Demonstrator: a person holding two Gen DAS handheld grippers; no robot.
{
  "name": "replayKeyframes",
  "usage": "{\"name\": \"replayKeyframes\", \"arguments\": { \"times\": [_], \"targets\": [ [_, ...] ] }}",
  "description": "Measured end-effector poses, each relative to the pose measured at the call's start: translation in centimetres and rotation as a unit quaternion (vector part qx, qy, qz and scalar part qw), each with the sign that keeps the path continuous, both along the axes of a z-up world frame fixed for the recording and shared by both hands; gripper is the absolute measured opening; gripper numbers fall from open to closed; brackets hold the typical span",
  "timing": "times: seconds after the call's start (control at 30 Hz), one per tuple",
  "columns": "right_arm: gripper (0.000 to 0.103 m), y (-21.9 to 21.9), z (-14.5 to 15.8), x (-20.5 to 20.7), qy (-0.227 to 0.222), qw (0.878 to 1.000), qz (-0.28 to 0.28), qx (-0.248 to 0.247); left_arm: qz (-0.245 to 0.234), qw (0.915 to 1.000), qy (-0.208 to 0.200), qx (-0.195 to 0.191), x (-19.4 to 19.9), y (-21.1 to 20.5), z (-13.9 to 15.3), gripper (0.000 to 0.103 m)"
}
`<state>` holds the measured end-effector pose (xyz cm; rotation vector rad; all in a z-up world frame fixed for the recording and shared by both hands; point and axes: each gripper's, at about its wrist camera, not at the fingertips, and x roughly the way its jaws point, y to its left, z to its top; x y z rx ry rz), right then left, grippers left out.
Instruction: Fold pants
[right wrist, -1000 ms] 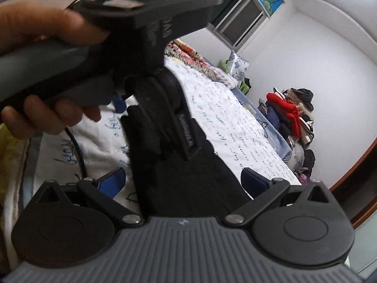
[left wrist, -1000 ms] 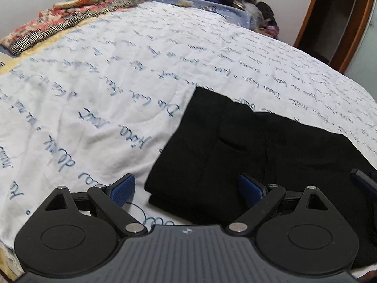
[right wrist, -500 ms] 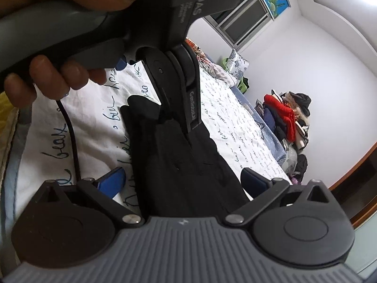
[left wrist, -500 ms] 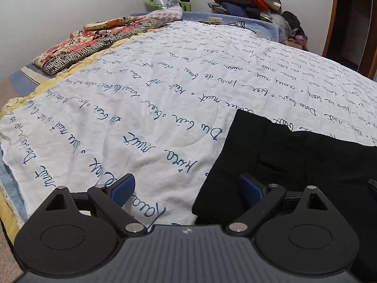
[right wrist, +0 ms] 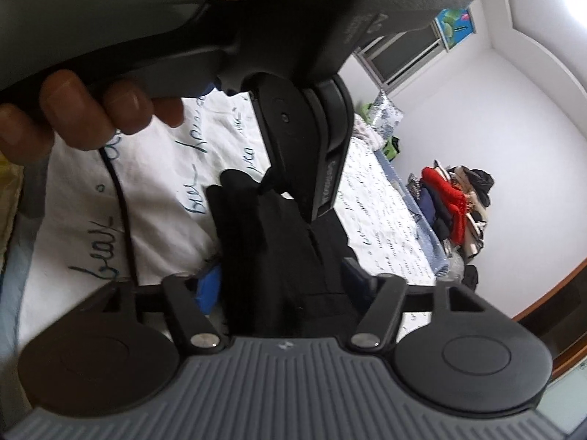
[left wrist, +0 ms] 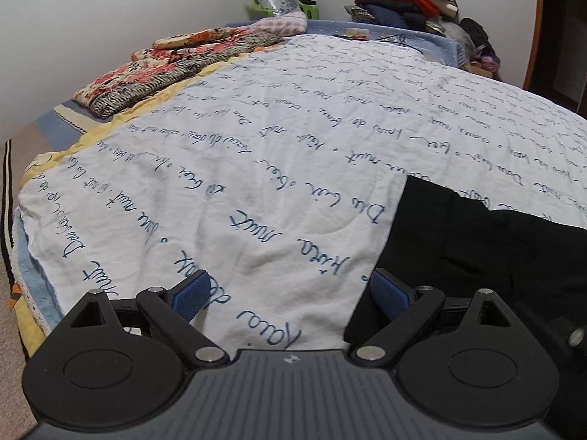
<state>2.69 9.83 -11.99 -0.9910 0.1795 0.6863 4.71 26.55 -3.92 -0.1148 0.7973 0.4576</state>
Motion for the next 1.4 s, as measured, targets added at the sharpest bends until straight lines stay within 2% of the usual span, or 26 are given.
{"name": "replayKeyframes", "arguments": {
  "times": [0.17,0.3,0.37,0.47,0.57,0.63,0.67,0.77,0.9,0.97,1.07,1.13,1.23,1.27,1.4],
  "targets": [
    [0.036,0.2,0.1,0.3,0.023,1.000,0.010,-0.003,0.008,1.0000,0.003,0.005,0.0,0.4,-0.2,0.095],
    [0.028,0.2,0.3,0.8,0.039,0.999,0.012,0.004,0.012,0.9998,0.009,0.013,0.1,0.6,-0.3,0.095],
    [0.019,0.0,0.7,1.3,0.047,0.999,0.009,0.010,0.014,0.9995,0.015,0.022,0.1,0.7,-0.5,0.095],
    [0.019,-0.4,1.1,2.2,0.067,0.997,0.001,0.025,0.017,0.9996,0.018,0.015,0.0,1.1,-0.5,0.095],
    [0.017,-0.9,1.7,3.0,0.094,0.994,-0.006,0.047,0.017,0.9995,0.019,-0.018,-0.1,2.1,-0.7,0.095],
    [0.017,-1.1,1.8,3.2,0.096,0.994,-0.007,0.049,0.016,0.9984,0.018,-0.051,-0.3,2.9,-0.8,0.095],
    [0.020,-1.1,1.7,3.1,0.087,0.995,-0.007,0.043,0.016,0.9973,0.016,-0.070,-0.4,3.3,-0.8,0.095],
    [0.020,-0.4,0.3,2.3,0.045,0.999,0.002,0.008,0.018,0.9931,0.003,-0.116,-0.9,4.4,-0.9,0.095],
    [0.020,0.2,-0.7,1.7,0.015,1.000,0.014,-0.013,0.014,0.9860,-0.012,-0.166,-1.6,5.0,-0.6,0.095],
    [0.011,0.2,-0.6,1.7,0.016,1.000,0.011,-0.003,0.001,0.9806,-0.019,-0.195,-1.6,5.0,-0.3,0.095],
    [0.008,-0.5,0.4,1.9,0.032,0.999,0.002,0.036,-0.015,0.9661,-0.026,-0.256,-1.5,5.2,-0.4,0.097],
    [0.008,-1.0,1.4,2.8,0.064,0.996,-0.005,0.068,-0.013,0.9504,-0.036,-0.309,-1.4,5.7,-0.9,0.099],
    [0.008,-1.8,3.0,3.8,0.114,0.988,-0.011,0.106,-0.010,0.9193,-0.048,-0.391,-0.8,6.5,-1.9,0.100],
    [0.008,-2.0,3.2,4.1,0.126,0.985,-0.013,0.115,-0.011,0.9128,-0.049,-0.405,-0.6,6.5,-2.1,0.100],
    [0.008,-3.0,4.2,5.1,0.162,0.974,-0.024,0.159,-0.024,0.8955,-0.043,-0.442,0.2,6.1,-2.3,0.100]
  ]
}}
